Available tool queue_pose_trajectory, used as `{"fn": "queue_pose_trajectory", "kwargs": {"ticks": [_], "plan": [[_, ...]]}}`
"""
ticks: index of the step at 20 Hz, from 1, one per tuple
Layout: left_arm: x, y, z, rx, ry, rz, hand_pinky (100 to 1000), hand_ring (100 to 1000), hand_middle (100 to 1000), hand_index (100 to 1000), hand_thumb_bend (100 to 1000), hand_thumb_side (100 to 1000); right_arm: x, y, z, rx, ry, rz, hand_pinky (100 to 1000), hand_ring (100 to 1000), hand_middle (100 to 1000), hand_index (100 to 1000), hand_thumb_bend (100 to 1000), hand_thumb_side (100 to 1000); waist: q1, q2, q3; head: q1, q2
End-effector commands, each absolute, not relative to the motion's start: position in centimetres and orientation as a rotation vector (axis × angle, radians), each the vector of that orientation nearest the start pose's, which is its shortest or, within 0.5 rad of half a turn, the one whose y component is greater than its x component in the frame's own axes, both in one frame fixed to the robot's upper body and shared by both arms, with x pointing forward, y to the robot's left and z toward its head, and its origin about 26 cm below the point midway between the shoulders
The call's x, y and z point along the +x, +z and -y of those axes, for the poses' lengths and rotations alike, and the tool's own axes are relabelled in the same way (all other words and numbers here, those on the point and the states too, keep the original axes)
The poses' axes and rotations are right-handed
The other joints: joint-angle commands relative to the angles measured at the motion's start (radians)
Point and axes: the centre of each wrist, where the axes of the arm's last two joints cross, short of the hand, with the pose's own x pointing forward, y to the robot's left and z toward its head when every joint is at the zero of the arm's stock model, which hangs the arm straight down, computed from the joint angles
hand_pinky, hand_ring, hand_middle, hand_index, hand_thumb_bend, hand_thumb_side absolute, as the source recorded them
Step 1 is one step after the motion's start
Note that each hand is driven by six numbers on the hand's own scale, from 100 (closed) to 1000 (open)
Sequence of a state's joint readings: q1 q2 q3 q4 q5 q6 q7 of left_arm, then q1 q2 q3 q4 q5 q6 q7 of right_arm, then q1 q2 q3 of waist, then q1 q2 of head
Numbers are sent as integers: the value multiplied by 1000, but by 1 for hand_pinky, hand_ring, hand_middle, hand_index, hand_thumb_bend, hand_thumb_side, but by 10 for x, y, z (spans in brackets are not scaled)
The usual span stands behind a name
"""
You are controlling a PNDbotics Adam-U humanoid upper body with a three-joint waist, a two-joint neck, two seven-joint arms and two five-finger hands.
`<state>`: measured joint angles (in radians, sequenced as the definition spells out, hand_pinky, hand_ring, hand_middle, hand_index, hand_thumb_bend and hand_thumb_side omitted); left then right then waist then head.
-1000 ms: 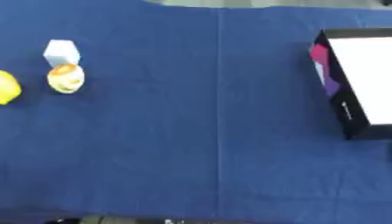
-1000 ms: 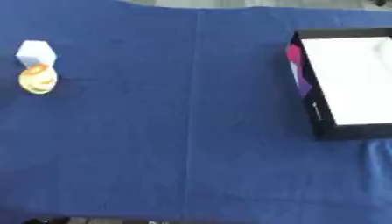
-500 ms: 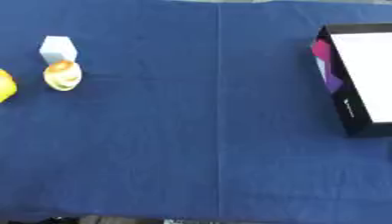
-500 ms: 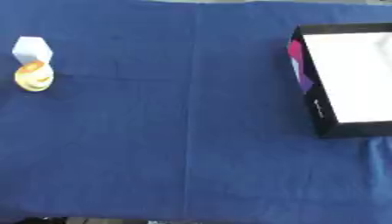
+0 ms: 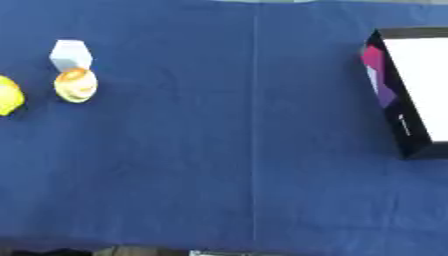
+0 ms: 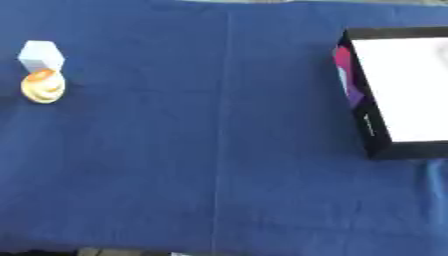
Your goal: Pick up the objects with one hand, pass them to the other hand, and then place them into the box on the other side of the table.
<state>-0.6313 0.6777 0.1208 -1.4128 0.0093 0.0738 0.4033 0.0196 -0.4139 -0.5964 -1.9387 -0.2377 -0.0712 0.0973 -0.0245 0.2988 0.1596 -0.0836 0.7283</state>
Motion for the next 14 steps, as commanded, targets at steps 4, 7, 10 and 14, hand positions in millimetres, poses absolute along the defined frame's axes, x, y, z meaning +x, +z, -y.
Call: {"fn": "queue_pose_trajectory", "kwargs": {"ticks": [4,7,10,14], "plan": [[390,300,-421,1037,-165,1953,794,560,615,842,384,527,211,178,445,-605,-3,2143,905,1000,1000,1000,100,512,8,1,-6,12,-1],[396,312,-431,1067,-273,1885,799,580,624,847,430,514,212,181,445,-603,3,2159,905,1000,1000,1000,100,507,7,2,-7,9,-3],[401,325,-439,1110,-406,1807,811,610,640,854,513,464,212,183,444,-600,15,2172,904,1000,1000,1000,100,502,6,5,-9,6,-6],[408,338,-446,1138,-573,1698,838,652,655,847,610,358,213,183,444,-596,26,2180,904,1000,1000,1000,100,495,2,8,-12,1,1]]}}
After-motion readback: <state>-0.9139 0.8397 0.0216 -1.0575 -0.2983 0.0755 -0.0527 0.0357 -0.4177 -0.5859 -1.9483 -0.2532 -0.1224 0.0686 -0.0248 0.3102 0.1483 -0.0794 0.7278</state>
